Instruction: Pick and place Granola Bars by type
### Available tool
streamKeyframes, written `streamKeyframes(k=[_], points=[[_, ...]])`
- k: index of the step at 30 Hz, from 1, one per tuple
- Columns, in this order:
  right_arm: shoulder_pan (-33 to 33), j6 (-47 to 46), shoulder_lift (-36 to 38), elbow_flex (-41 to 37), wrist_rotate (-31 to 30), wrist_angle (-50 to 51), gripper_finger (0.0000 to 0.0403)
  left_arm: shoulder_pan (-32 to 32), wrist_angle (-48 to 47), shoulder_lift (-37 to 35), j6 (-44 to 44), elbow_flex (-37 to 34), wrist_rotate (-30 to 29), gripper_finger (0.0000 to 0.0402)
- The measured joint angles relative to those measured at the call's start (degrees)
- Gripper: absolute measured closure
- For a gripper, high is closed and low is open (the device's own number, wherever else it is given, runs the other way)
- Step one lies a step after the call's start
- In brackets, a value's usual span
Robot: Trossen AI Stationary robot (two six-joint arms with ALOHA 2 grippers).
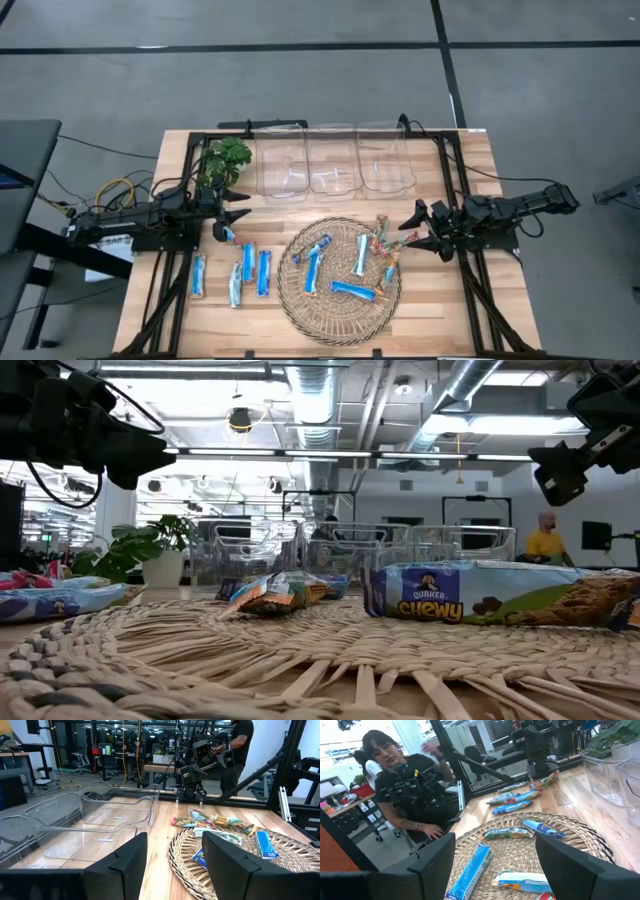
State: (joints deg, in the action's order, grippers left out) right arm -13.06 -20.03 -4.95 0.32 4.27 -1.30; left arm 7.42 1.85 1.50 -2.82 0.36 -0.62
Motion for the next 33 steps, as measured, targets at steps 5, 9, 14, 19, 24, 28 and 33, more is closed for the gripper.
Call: streamKeyframes(k=[5, 9, 14, 19, 24, 28, 33], points=[[0.00, 0.00, -0.01, 0.00, 0.00, -0.02, 0.0132, -0.01, -0.01, 0.00, 0.00, 0.02, 0.00, 0.0218], [0.00, 0.02, -0.01, 0.00, 0.00, -0.02, 0.0132, -0.01, -0.02, 0.00, 0.00, 0.01, 0.00, 0.0218], [0.00, 0.00, -0.02, 0.00, 0.00, -0.02, 0.0132, -0.01, -0.02, 0.00, 0.01, 0.01, 0.00, 0.0218], [0.00, 0.00, -0.02, 0.00, 0.00, 0.00, 0.0132, -0.01, -0.01, 0.00, 0.00, 0.02, 0.00, 0.0218], [-0.02, 0.00, 0.00, 0.00, 0.00, 0.00, 0.0132, 0.07, 0.29, 0.00, -3.65, 0.01, -0.22, 0.0218], [0.00, 0.01, -0.02, 0.00, 0.00, -0.02, 0.0132, 0.35, 3.47, -0.83, -24.38, 0.35, -2.34, 0.0218], [0.00, 0.00, 0.00, 0.00, 0.11, -0.02, 0.0132, 0.33, 3.46, -0.79, -30.44, 0.78, 2.96, 0.0218]])
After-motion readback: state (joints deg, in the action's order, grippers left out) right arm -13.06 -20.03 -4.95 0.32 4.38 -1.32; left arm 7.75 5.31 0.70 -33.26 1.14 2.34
